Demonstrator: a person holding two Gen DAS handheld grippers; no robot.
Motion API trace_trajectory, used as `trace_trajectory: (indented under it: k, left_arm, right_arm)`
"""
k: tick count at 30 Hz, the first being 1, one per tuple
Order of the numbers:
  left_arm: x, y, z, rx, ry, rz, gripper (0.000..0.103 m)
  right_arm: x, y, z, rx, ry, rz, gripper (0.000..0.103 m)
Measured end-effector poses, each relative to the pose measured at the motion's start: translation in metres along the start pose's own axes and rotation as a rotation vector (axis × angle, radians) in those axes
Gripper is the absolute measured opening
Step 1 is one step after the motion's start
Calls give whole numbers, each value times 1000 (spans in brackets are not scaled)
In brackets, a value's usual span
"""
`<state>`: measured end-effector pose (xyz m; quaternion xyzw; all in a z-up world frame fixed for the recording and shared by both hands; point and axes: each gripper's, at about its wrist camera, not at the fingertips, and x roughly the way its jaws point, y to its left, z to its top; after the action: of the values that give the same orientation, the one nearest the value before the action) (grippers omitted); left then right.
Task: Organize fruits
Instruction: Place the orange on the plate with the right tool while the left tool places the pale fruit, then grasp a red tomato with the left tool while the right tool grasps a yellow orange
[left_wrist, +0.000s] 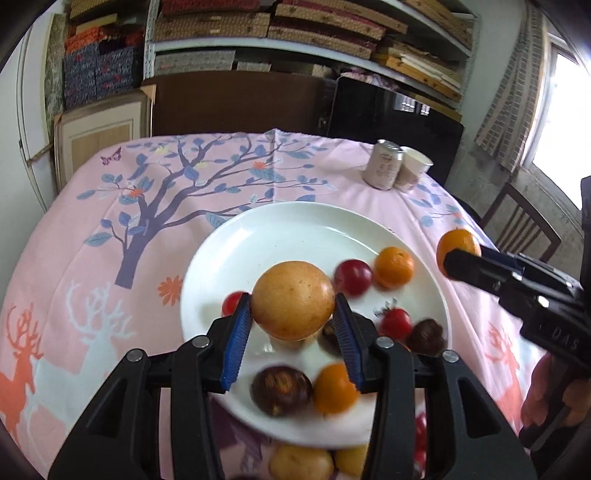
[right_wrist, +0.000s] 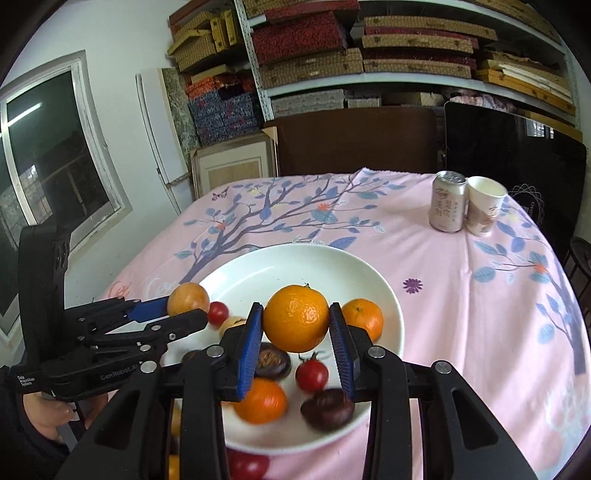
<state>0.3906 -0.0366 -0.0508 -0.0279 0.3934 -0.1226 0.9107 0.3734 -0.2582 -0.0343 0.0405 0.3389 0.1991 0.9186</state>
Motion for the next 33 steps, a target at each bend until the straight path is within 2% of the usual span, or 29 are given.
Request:
trace_trajectory:
  k: [1,2,3,6,11,15,20,24,27,29,32,33]
  left_arm:
    - [7,4,4,-20,10,-5,51]
    - [11,9,7,-45,11,-6,61]
    - [13,14,10,-73,2,-5,67]
    - [6,16,11,-85,-21,-22,67]
    - [-22,8,-8,-46,-30,-46,67]
    - [-56,-2,-39,22,-37,-45,76]
    - [-88,-13,-97,129,-6,-22,76]
    - [-97,-22,-145,206,38,28,76]
    - [-93,-23,-164,225,62,63,76]
    - [-88,-19,-167,200,78,73,76]
    - [-81,-18,-167,187,89,78,65]
    - [-78,-20,-166,189,97,70,54]
  right_arm:
    - [9,-1,2,2,7,0,38]
    - [15,-1,3,3,14,0,42]
    - [19,-1,3,4,15,-8,48]
    - [14,1,0,4,-7,1,53]
    - [-11,3,-12,20,-10,8,54]
    - [-43,9,-38,21,-17,12,62]
    - [-78,17,-88,25,-26,8,65]
    - [-88,15,-127,53,11,0,66]
    - [-89,12,-143,72,41,-5,66]
    - [-91,12,-148,77,46,-13,66]
    - [-95,11,-153,85,44,-14,66]
    - [-97,10,-154,85,44,-17,66]
